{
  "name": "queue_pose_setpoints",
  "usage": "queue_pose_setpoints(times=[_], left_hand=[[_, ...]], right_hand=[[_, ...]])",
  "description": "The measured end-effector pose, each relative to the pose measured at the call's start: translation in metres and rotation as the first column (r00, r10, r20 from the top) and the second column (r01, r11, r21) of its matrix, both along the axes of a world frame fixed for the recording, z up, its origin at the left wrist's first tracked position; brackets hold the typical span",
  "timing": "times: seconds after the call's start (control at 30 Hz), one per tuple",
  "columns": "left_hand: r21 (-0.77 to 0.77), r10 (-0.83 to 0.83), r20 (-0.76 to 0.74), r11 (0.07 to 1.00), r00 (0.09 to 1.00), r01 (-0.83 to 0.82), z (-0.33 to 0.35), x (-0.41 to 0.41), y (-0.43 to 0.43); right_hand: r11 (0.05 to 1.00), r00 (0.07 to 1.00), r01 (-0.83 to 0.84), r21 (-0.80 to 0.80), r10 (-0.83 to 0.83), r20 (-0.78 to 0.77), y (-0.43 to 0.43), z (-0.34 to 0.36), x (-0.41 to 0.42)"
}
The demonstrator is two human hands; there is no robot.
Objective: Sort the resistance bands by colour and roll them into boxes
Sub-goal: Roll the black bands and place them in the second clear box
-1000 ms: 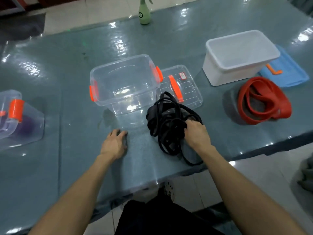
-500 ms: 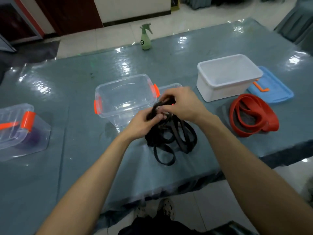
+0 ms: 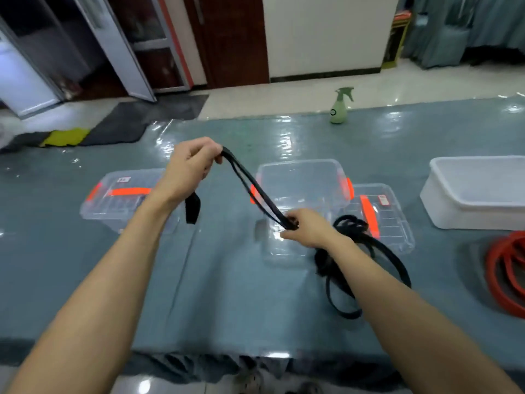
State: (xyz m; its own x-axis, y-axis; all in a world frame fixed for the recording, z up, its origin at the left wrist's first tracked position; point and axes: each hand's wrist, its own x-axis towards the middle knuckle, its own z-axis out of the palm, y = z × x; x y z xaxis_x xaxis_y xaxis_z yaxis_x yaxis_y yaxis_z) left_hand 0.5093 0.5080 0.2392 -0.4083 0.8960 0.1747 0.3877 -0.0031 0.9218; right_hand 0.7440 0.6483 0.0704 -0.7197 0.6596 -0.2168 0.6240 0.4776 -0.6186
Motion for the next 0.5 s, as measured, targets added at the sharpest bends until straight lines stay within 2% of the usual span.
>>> queue_pose_setpoints(times=[0.07, 0.17, 0.23, 0.3, 0.33, 0.37, 0.43, 0.5], left_hand=[[-0.009, 0.102, -0.052, 0.995, 0.993, -0.103, -0.01, -0.033, -0.024], [-0.005, 0.221, -0.045, 0.975, 0.974, -0.221, -0.029, -0.079, -0.056], [0.004, 0.327, -0.096, 0.945, 0.94, -0.328, -0.041, -0.11, -0.073], [-0.022, 0.437, -0.26, 0.889, 0.861, -0.458, -0.058, -0.145, -0.091], [-0.068, 0.443, -0.373, 0.863, 0.815, -0.5, -0.068, -0.163, -0.1], [-0.147, 0.398, -0.474, 0.843, 0.785, -0.517, -0.079, -0.178, -0.108], [-0.377, 0.194, -0.613, 0.781, 0.766, -0.499, -0.104, -0.198, -0.12], [-0.511, -0.006, -0.65, 0.744, 0.76, -0.431, -0.131, -0.197, -0.125]], right_hand=[[1.0, 0.998, -0.021, 0.003, 0.021, 0.067, -0.004, -0.013, -0.014], [0.999, 0.993, -0.019, 0.033, 0.015, 0.118, -0.007, -0.009, -0.037], [0.998, 0.998, 0.011, 0.065, -0.015, 0.057, -0.013, 0.012, -0.058], [0.99, 0.997, 0.034, 0.134, -0.025, -0.073, -0.021, 0.045, -0.083], [0.983, 0.988, 0.058, 0.175, -0.031, -0.153, -0.026, 0.063, -0.095], [0.974, 0.973, 0.082, 0.209, -0.033, -0.227, -0.031, 0.079, -0.106], [0.961, 0.958, 0.067, 0.27, 0.013, -0.285, -0.044, 0.104, -0.126], [0.955, 0.974, -0.01, 0.296, 0.077, -0.214, -0.061, 0.105, -0.145]])
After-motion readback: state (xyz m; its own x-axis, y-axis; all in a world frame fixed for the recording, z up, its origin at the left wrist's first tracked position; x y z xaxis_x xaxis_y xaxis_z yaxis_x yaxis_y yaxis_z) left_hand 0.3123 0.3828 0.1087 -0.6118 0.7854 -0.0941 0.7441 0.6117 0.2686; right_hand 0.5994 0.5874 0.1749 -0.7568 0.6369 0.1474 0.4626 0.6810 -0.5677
